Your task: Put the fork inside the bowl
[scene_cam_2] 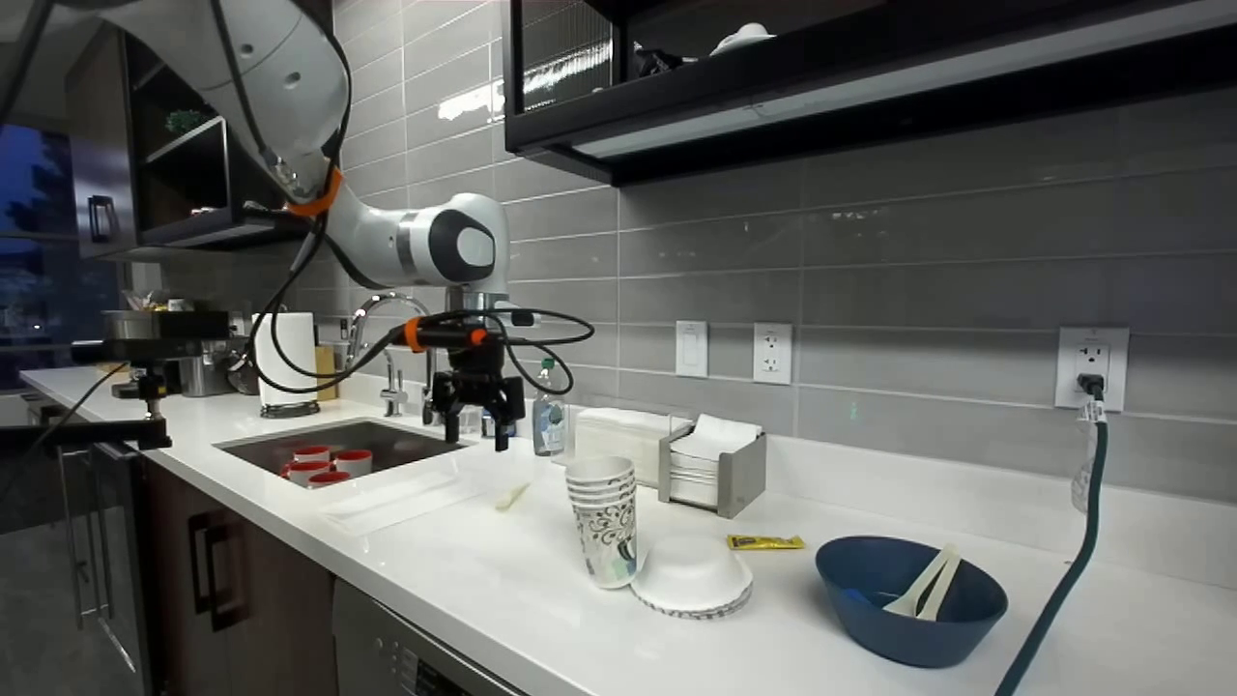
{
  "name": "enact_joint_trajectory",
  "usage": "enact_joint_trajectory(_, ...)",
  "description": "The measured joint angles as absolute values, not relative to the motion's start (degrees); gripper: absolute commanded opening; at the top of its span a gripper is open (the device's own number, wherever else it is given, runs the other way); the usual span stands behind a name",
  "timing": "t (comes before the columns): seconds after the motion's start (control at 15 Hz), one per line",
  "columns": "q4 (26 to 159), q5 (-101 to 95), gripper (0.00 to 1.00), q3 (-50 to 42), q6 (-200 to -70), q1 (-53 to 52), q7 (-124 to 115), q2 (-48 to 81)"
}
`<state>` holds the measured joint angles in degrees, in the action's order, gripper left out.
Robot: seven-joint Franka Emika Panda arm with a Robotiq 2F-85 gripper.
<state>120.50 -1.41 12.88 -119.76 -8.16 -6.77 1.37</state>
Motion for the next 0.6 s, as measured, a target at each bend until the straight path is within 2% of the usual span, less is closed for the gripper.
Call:
enact_joint_trajectory(0.13, 120.3, -1.0, 1.0, 12.8, -120.9, -8.3, -6.4, 1.3)
enact_joint_trajectory(0.27, 120.6, -1.1, 1.0, 13.0, -127.4, -9.2, -6.3, 2.8)
enact_joint_trajectory(0.6, 116.6, -2.4, 0.98, 13.3, -139.4, -12.8, -4.5, 14.3)
